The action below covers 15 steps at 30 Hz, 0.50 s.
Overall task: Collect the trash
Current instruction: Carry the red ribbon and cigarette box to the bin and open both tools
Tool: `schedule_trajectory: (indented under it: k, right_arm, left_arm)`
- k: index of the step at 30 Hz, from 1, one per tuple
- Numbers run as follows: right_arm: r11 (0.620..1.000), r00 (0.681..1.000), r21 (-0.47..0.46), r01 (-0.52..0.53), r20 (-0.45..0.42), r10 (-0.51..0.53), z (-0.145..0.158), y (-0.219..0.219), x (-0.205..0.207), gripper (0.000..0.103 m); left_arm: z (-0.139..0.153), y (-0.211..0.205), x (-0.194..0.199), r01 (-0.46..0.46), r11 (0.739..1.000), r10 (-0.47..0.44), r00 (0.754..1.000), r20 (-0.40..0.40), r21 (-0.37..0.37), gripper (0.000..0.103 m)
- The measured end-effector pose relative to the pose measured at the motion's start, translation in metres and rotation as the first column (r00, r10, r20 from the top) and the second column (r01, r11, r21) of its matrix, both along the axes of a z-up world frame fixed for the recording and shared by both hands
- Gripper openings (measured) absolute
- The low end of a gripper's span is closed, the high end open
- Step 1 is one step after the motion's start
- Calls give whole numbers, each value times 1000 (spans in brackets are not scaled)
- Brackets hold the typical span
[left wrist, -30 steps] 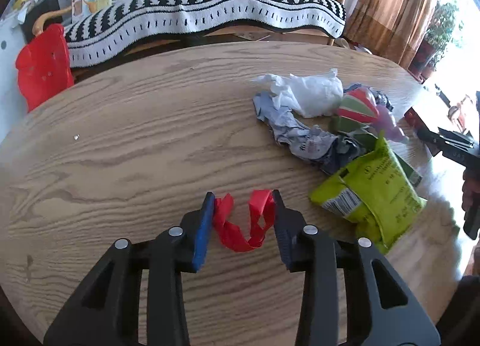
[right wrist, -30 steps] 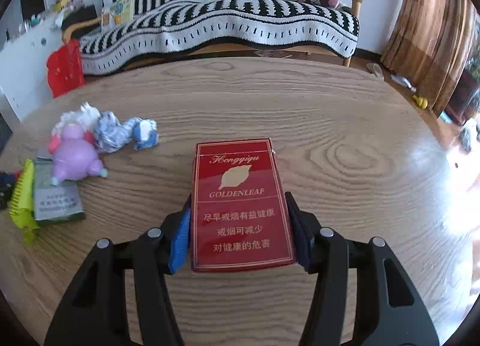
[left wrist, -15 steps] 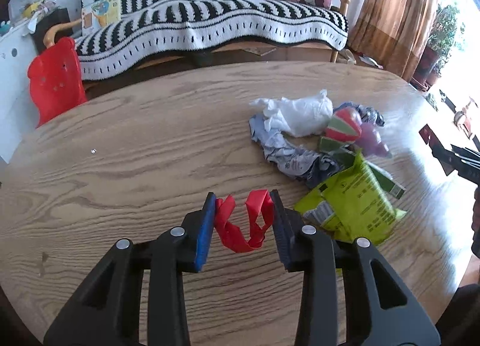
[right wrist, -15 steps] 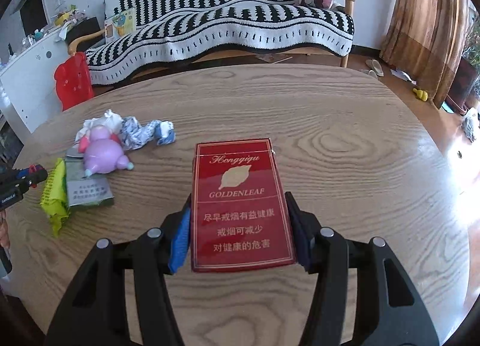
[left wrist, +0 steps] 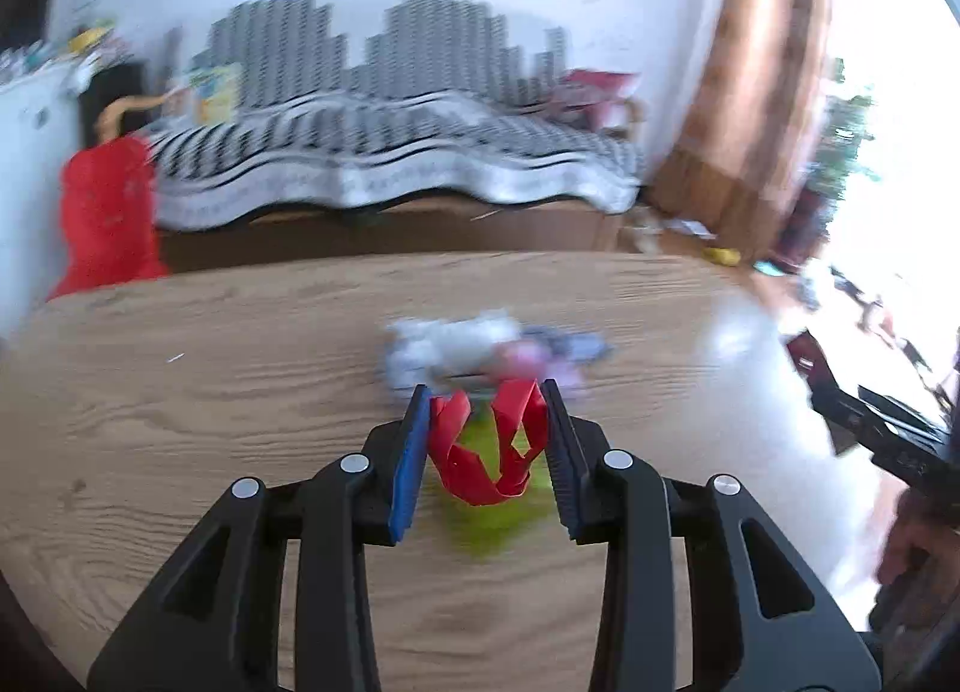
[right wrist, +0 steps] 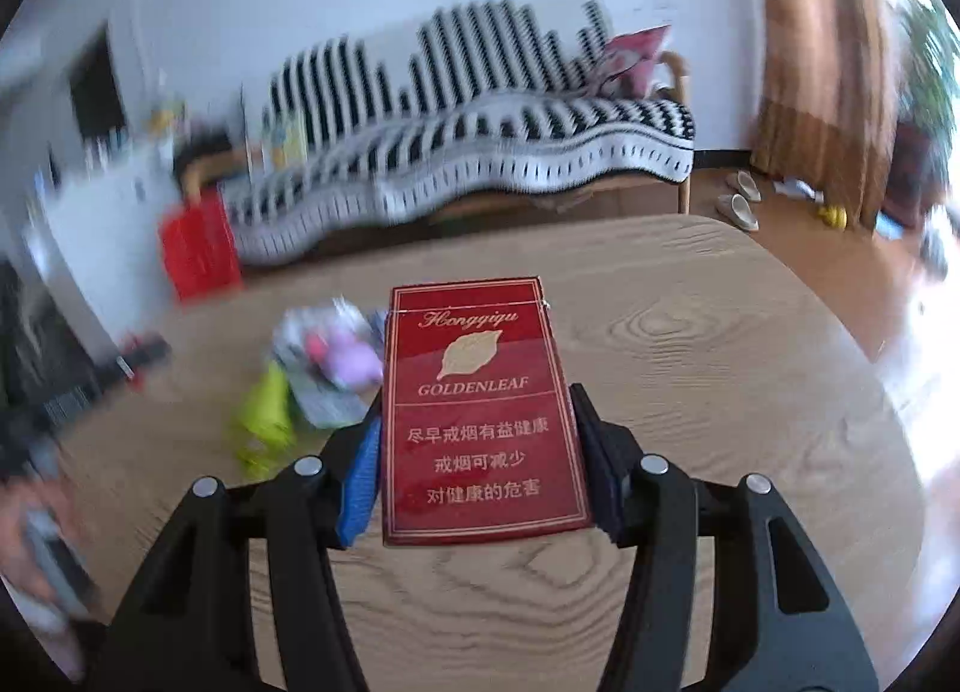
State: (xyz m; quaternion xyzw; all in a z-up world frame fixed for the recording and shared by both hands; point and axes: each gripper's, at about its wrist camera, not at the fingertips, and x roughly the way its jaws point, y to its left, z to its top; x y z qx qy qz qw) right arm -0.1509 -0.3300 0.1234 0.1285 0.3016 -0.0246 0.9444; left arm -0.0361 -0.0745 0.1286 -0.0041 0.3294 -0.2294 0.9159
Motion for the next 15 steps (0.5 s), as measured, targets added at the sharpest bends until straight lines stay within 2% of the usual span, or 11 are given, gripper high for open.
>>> schedule_trajectory:
  k: [1,3,4,6,9,10,12,15]
  right_arm:
    - [1000,1000,21,13,24,-14,6,-5,-14,56]
    - [999,997,35,40,63,-42,14,-18,-54,56]
    - [998,996,33,54,69,-56,15,-26,-69,56]
    - [993,990,41,113,76,-116,12,-51,-115,56]
    - [977,978,85,193,58,-199,-1,-90,-175,56]
    - [973,975,98,210,50,-216,-6,-101,-189,56]
    - [956,966,151,251,17,-257,-23,-126,-226,56]
    - [888,959,370,275,-36,-282,-65,-162,-274,56]
  left_arm:
    - [9,-22,-16,75,997,-75,997,11,1,36]
    - [16,-50,-39,164,987,-164,986,20,5,36]
    - [20,-74,-57,233,973,-233,972,17,0,36]
    - [22,-103,-81,307,952,-307,952,8,-7,36]
    - [17,-156,-118,435,900,-436,900,-28,-36,37]
    - [10,-177,-129,475,877,-479,875,-69,-68,37]
    - [-7,-217,-152,537,840,-543,828,-137,-83,37]
    - [-38,-266,-185,606,793,-604,767,-214,-66,37]
